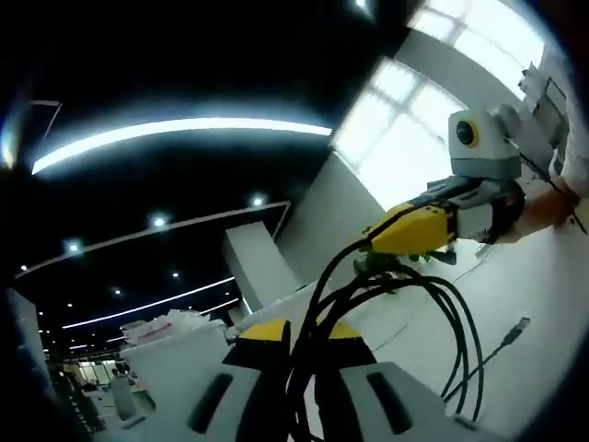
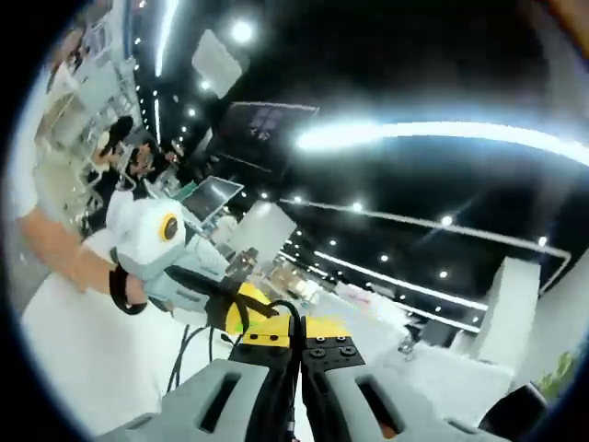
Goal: Coil the Type-C to USB data cable on the desktop and secure it with Velcro straps.
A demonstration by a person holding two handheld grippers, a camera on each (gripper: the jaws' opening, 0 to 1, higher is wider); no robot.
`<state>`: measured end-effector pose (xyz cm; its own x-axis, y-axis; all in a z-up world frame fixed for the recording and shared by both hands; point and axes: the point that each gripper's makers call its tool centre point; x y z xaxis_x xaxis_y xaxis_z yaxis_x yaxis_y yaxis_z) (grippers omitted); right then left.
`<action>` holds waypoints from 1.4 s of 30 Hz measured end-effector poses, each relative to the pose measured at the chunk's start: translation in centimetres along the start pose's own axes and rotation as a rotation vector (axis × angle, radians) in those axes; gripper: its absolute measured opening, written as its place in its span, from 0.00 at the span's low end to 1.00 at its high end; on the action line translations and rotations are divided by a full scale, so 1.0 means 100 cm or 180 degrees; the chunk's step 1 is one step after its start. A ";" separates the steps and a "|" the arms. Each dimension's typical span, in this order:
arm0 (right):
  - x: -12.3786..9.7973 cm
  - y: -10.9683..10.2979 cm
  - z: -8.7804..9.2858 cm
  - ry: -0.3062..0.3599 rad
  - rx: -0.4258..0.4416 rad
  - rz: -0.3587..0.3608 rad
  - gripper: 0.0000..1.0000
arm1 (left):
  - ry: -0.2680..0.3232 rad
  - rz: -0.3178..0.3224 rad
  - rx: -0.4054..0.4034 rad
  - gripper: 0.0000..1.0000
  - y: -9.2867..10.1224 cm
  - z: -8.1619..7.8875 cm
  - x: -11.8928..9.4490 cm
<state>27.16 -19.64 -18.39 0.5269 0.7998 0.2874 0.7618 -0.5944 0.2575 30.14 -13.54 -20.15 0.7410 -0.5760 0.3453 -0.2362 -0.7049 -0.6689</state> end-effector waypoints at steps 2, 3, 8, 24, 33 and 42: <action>0.001 0.000 0.004 -0.0001 0.0451 -0.0171 0.01 | -0.0039 0.0026 0.0025 0.10 0.002 0.003 0.001; 0.001 0.003 0.007 -0.0027 0.0582 -0.0160 0.01 | -0.0080 0.0067 0.0073 0.09 0.004 0.006 0.001; 0.004 0.008 0.019 -0.0183 0.0399 -0.0116 0.03 | -0.0441 0.0230 0.0734 0.04 0.014 0.013 0.001; 0.017 -0.042 0.014 -0.0442 -0.0491 -0.0479 0.24 | -0.0412 0.0381 0.0868 0.04 0.024 -0.001 0.001; 0.017 -0.031 0.026 -0.0529 -0.1120 -0.0209 0.21 | -0.0345 0.0481 0.0892 0.04 0.030 -0.012 -0.002; 0.011 -0.037 0.013 -0.0428 -0.1379 -0.0142 0.22 | -0.0330 0.0444 0.0898 0.04 0.024 -0.014 -0.001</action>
Point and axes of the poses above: the point that each gripper's makers call its tool centre point, and the gripper's own axes: x roughly forward along the fingers, y roughly to its right, z roughly out of its underside, and after that the axes turned 13 degrees about x, right-handed
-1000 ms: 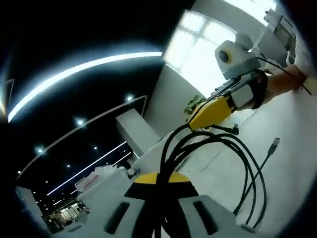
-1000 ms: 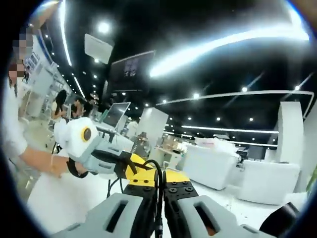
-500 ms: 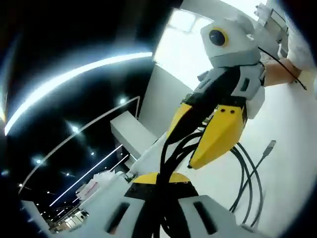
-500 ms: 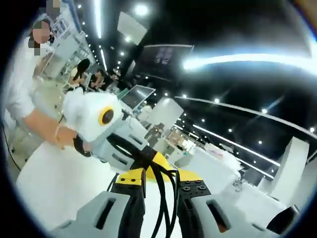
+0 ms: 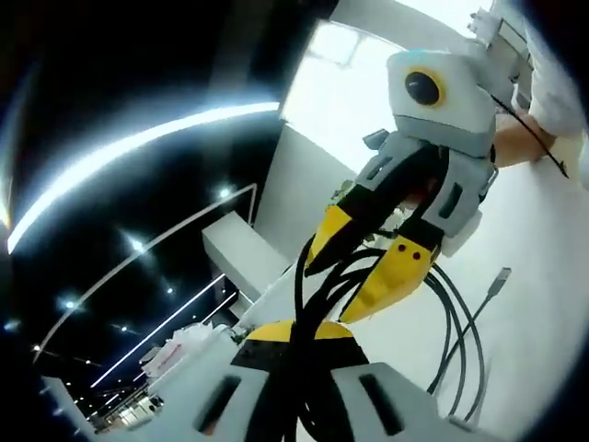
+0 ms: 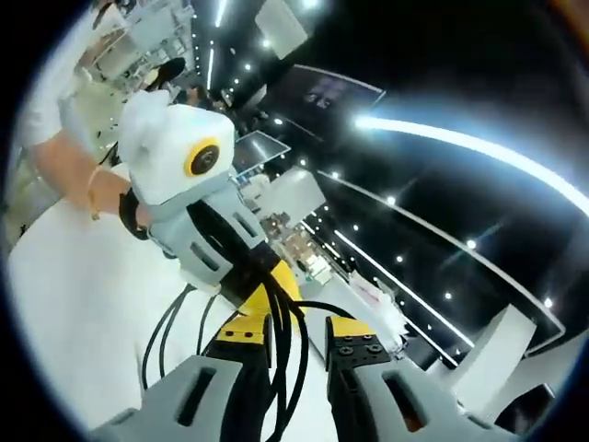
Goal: Coil the Type-C to USB data cable on the desktop and secure it with Velcro straps.
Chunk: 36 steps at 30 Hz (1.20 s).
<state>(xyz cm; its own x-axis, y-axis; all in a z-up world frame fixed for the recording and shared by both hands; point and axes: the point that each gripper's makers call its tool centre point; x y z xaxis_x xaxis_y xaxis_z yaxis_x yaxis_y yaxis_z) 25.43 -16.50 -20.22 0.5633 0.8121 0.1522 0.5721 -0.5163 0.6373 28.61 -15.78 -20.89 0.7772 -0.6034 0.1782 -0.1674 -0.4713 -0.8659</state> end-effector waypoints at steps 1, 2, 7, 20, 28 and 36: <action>-0.002 -0.004 -0.004 0.0053 -0.0021 -0.0050 0.21 | -0.0007 -0.0007 -0.0002 0.04 -0.001 0.000 0.000; -0.004 -0.010 -0.009 0.0116 -0.0049 -0.0136 0.21 | -0.0034 0.0001 0.0009 0.04 -0.001 0.002 0.001; -0.004 -0.009 -0.023 0.0210 -0.0069 -0.0142 0.21 | -0.0202 0.0041 0.0224 0.04 0.006 0.009 0.003; 0.003 0.001 0.028 -0.0463 -0.0410 -0.0120 0.17 | -0.0190 0.0257 0.0818 0.04 0.027 -0.005 0.000; 0.005 -0.002 0.049 -0.0661 -0.0476 -0.0186 0.09 | -0.0244 0.0379 0.1326 0.04 0.043 -0.010 0.001; 0.004 0.001 0.054 -0.0697 -0.0481 -0.0112 0.02 | -0.0159 0.0454 0.0871 0.06 0.045 -0.009 0.004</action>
Point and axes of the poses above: the point that each gripper's makers call its tool centre point, and the gripper's own axes: x roughly forward along the fingers, y roughly to its right, z roughly out of its underside, and after that the axes turned 13 degrees about x, right-handed
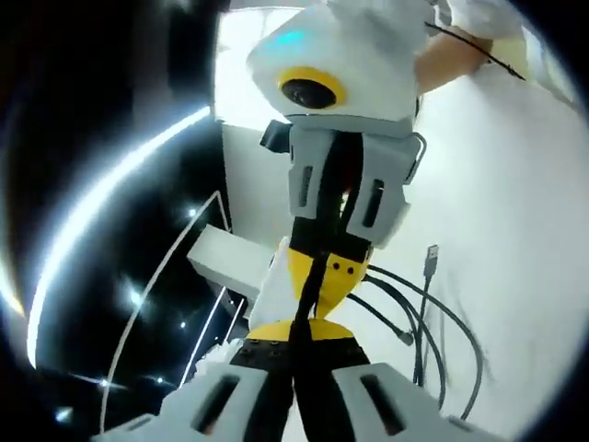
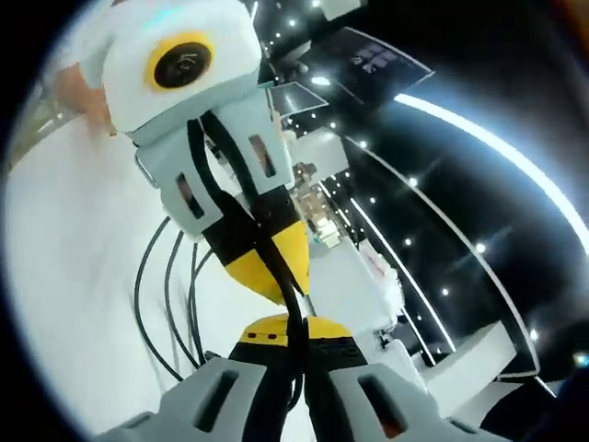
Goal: Coil the Type-C to USB data cable on the desktop and secure it with Velcro straps.
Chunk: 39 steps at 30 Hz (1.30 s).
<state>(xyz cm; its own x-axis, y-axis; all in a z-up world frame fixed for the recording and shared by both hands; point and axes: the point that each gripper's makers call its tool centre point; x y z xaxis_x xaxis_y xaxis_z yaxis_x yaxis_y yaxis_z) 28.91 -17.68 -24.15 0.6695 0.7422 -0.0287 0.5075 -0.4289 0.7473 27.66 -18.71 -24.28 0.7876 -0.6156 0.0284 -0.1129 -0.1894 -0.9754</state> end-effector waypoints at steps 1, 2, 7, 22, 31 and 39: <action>-0.001 0.001 0.000 0.0040 0.0194 -0.0052 0.02 | 0.0041 -0.0029 -0.0122 0.06 -0.004 0.001 -0.001; -0.002 0.001 0.000 0.0044 0.0355 -0.0134 0.02 | 0.0105 -0.0041 -0.0247 0.07 -0.006 0.000 -0.001; -0.007 0.001 0.002 0.0049 0.0980 -0.0441 0.02 | 0.0243 -0.0148 -0.0715 0.15 -0.015 0.011 0.000; -0.013 0.003 -0.009 0.0197 0.1321 -0.0538 0.02 | 0.0173 0.0325 -0.1200 0.04 -0.008 0.017 -0.005; -0.003 0.008 -0.018 0.0152 0.2100 -0.0790 0.02 | 0.0422 0.0651 -0.2598 0.04 -0.015 0.018 -0.020; 0.026 -0.026 0.032 -0.0291 0.2151 -0.0739 0.03 | -0.0031 0.0993 -0.2654 0.04 0.039 0.056 -0.001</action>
Point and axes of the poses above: the point that each gripper's makers call its tool centre point, and the gripper's own axes: x roughly forward along the fingers, y roughly to its right, z roughly out of its underside, and after that the axes turned 13 degrees about x, right-handed
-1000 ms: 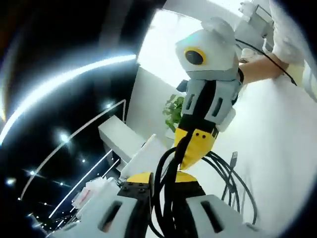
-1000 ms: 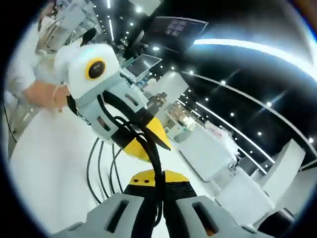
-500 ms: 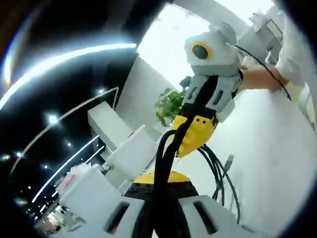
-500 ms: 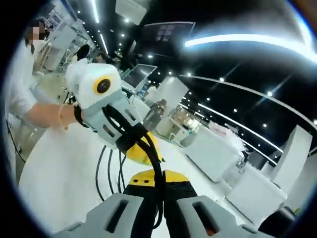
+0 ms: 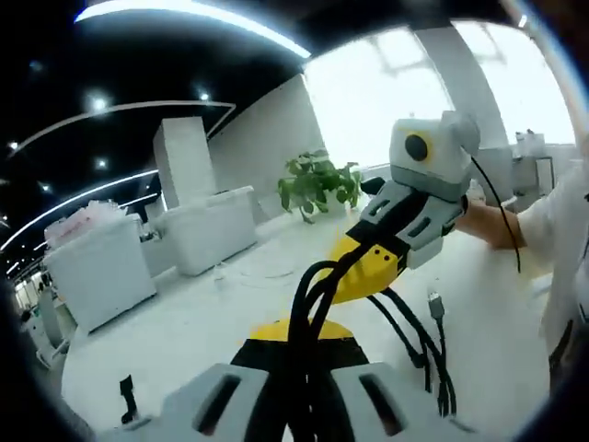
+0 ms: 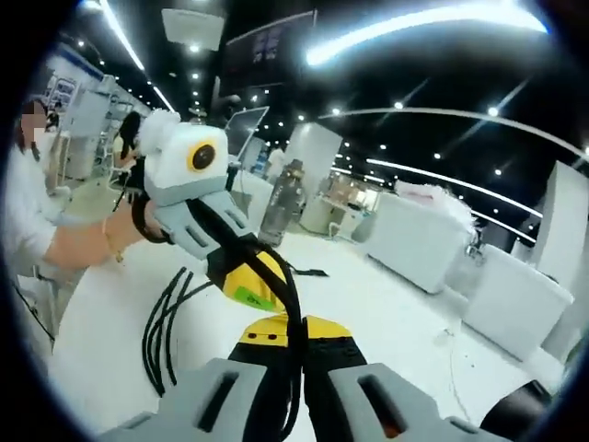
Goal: Coil the Type-C to USB data cable on the desktop and secure it with Velcro straps.
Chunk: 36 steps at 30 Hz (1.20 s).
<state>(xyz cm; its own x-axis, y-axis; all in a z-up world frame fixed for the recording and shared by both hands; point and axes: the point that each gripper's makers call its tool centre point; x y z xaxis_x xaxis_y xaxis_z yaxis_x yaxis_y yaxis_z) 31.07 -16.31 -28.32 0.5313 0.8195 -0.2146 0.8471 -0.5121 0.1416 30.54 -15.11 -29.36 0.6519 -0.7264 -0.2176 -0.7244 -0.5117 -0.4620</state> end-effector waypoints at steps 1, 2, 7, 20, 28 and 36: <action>0.002 0.001 0.005 -0.0020 0.0061 0.0006 0.03 | -0.0017 0.0016 -0.0010 0.04 0.001 0.005 0.002; 0.005 0.002 0.010 -0.0034 0.0077 0.0008 0.03 | -0.0046 0.0041 -0.0002 0.04 0.001 0.011 0.005; 0.014 0.005 0.028 -0.0056 0.0089 0.0073 0.03 | -0.0148 0.0053 0.0109 0.05 0.002 0.028 0.012; 0.043 -0.027 0.015 0.0072 -0.0075 -0.0099 0.03 | -0.0046 -0.0515 0.0282 0.06 -0.009 0.044 -0.035; 0.093 -0.047 0.006 0.0219 -0.0064 -0.0270 0.07 | -0.0221 -0.0645 0.0283 0.04 -0.046 0.079 -0.065; 0.097 -0.020 -0.055 0.1128 0.1518 -0.0649 0.17 | -0.0336 -0.0909 0.0069 0.04 -0.083 0.108 -0.105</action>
<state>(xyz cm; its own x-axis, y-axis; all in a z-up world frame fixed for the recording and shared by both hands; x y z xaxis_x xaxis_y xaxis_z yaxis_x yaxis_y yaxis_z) 34.48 -5.94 -25.40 0.3938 0.9063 0.1532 0.8842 -0.3279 -0.3327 32.09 1.72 -32.52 0.8490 -0.5023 -0.1640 -0.5043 -0.6776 -0.5352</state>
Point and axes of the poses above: the point that each gripper's makers call its tool centre point, and the gripper's own axes: x roughly forward along the fingers, y roughly to its right, z roughly out of its underside, and after that the axes turned 13 degrees about x, right-handed
